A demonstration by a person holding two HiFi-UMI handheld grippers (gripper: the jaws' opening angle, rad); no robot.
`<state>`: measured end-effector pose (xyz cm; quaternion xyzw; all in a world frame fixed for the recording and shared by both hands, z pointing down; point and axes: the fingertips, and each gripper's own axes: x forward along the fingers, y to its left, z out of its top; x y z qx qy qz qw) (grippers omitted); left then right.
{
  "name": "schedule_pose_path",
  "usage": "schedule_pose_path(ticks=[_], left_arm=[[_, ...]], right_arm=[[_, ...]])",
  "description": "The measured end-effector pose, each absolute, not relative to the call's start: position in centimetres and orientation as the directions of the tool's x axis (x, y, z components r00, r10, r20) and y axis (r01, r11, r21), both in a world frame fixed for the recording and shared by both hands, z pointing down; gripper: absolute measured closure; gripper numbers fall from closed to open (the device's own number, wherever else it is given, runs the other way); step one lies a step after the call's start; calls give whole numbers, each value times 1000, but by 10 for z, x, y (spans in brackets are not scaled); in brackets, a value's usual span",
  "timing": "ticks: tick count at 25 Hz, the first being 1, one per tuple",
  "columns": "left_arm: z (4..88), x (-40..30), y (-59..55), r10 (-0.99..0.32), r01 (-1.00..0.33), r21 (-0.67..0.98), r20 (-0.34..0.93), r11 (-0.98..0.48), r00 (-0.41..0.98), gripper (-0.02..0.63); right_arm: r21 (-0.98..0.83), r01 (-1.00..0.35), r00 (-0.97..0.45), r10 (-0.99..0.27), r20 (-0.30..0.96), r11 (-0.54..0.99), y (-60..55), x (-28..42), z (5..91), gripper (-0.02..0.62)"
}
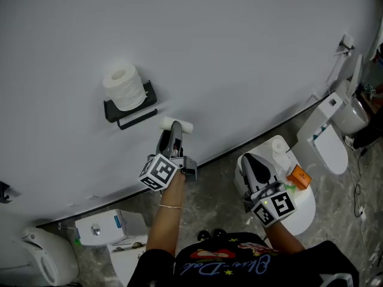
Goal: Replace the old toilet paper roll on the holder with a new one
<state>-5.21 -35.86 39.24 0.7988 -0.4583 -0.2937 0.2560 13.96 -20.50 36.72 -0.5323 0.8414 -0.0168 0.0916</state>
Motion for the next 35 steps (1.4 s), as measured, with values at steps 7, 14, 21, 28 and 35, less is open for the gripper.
schedule_pose_path(ticks=[7,14,21,28,35], left_arm=[[394,-120,-250,-971,-962,151,-118,-226,209,453],[404,-133,-184,-988,-989,-40,-45,-143,144,452],[402,-145,-165,-991,-990,-66,-35,-125,128,453],[395,-146,-161,-990,-990,-62,-48,-126,129,445],[392,-146,-160,-989,-989,-62,-56,-134,138,445]], right_arm=[[-169,-795,-558,-811,-175,583,-209,86,364,581],[-180,-701,-670,-724,-166,690,-197,36,371,580],[-178,-670,-703,-693,-160,721,-187,16,374,581],[-177,-669,-705,-692,-156,721,-185,13,373,581],[-178,-673,-701,-696,-155,717,-181,12,373,581]])
